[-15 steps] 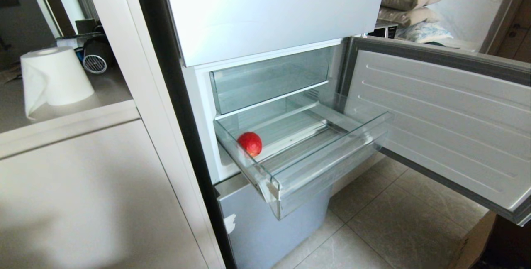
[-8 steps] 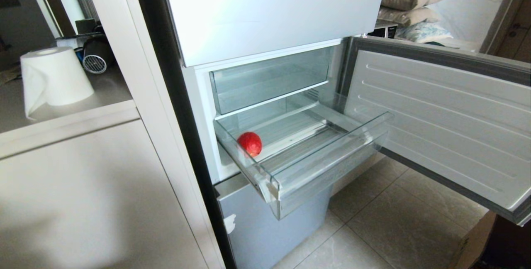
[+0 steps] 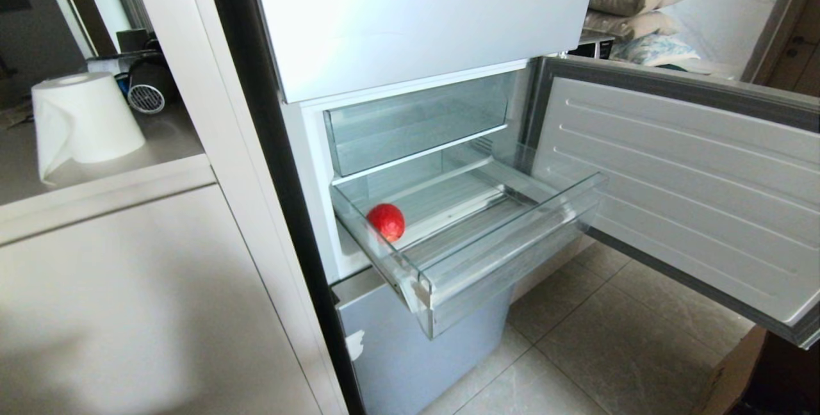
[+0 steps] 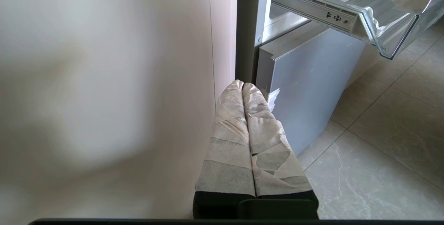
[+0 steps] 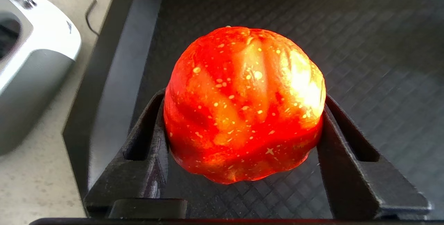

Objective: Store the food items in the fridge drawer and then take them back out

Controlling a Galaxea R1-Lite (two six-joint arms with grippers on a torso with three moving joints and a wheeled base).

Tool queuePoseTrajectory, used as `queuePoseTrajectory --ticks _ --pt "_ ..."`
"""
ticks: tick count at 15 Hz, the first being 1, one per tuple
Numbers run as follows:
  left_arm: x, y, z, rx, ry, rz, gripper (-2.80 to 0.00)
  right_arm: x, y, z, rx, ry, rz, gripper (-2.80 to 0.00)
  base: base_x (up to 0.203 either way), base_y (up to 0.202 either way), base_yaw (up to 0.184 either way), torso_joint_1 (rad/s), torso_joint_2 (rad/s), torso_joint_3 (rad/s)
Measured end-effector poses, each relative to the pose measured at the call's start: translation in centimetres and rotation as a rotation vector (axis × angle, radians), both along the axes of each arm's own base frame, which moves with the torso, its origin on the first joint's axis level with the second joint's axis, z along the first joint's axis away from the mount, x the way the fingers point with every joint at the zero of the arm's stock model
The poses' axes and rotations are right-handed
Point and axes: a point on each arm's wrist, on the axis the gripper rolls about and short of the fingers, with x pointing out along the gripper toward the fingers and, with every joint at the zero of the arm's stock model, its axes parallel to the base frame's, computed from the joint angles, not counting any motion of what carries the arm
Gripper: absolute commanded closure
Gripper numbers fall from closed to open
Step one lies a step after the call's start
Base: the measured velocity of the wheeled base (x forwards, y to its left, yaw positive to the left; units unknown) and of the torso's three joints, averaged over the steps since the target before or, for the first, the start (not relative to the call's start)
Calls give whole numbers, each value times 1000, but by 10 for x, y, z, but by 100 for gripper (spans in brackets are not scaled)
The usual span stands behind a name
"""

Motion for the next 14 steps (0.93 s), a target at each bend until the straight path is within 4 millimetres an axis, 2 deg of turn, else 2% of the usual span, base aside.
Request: queuePoseTrajectory --ticks 5,8,9,12,14 --pt "0 0 0 0 0 -1 0 4 3 -2 5 1 10 -280 0 0 0 0 0 0" --pt "0 0 0 0 0 0 0 1 10 15 -19 -16 7 -280 0 0 0 0 0 0" --pt "0 0 0 0 0 0 0 -1 14 24 -34 -26 6 0 0 0 0 0 0 0" --pt "0 0 0 0 0 0 0 -12 38 65 -87 -79 -4 0 0 0 0 0 0 0" --pt "0 0 0 0 0 0 0 -24 65 99 -143 -118 -7 0 0 0 0 0 0 0"
